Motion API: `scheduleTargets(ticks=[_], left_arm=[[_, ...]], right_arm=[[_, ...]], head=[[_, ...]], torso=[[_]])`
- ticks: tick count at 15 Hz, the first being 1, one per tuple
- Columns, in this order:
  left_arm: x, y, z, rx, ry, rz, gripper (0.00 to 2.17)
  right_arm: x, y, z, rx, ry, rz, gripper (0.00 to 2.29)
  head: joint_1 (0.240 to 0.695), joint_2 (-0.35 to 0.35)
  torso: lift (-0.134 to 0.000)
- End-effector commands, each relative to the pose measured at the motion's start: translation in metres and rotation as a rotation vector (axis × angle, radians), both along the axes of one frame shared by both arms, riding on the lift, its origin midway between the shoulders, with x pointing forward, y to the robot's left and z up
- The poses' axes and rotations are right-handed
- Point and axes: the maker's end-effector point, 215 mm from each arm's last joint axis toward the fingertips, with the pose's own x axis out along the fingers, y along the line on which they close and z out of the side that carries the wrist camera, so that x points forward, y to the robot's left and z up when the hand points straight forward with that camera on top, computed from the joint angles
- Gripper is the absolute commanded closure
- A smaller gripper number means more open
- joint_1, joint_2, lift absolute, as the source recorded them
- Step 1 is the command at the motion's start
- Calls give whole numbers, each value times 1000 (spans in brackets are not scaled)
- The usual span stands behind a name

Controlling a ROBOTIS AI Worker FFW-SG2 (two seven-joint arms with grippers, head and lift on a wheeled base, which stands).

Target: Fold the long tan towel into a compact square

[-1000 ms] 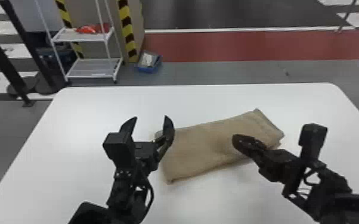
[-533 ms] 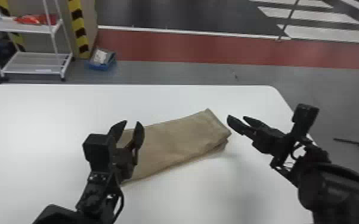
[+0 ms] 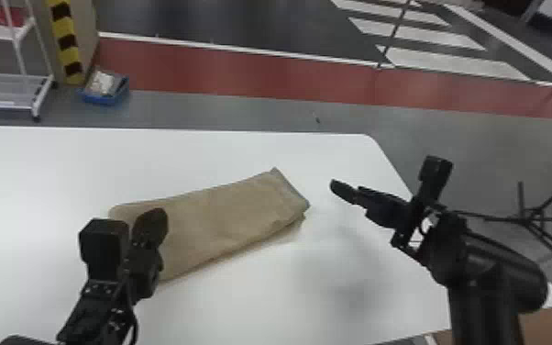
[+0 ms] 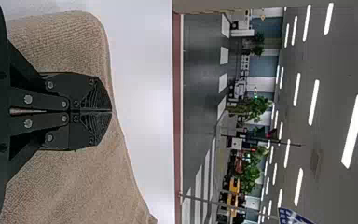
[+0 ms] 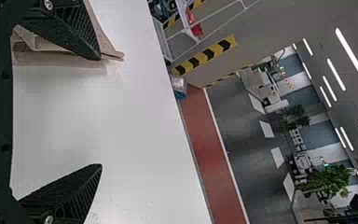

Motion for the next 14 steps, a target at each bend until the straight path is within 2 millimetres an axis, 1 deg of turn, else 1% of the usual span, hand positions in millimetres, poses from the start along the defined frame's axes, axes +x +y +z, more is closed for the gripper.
scheduleTargets(ticks=[1,3,5,7,10,13,14], left_arm=[[-1,3,-10,9,25,-4,2071],[-1,4,-17,18,45,-10,2071],[0,4,-28,28,71,-15,2071],[1,5,-36,36,86,-14,2071],[5,4,-37,36,87,-21,2071],[9,3,-37,36,87,-26,2071],[10,3,-39,37,90,-26,2071]], right_arm=[[7,15,-8,32,20,31,70],[19,29,-10,58,30,56,90],[33,50,-11,76,53,100,97],[43,68,-11,65,77,136,164],[46,86,-21,44,118,172,286],[44,93,-35,-32,163,192,289],[44,97,-38,-62,183,200,340]], head=[[695,-284],[695,-275],[695,-251],[695,-232],[695,-208],[695,-190],[695,-188]], torso=[[-123],[-123],[-123],[-123],[-123],[-123],[-123]])
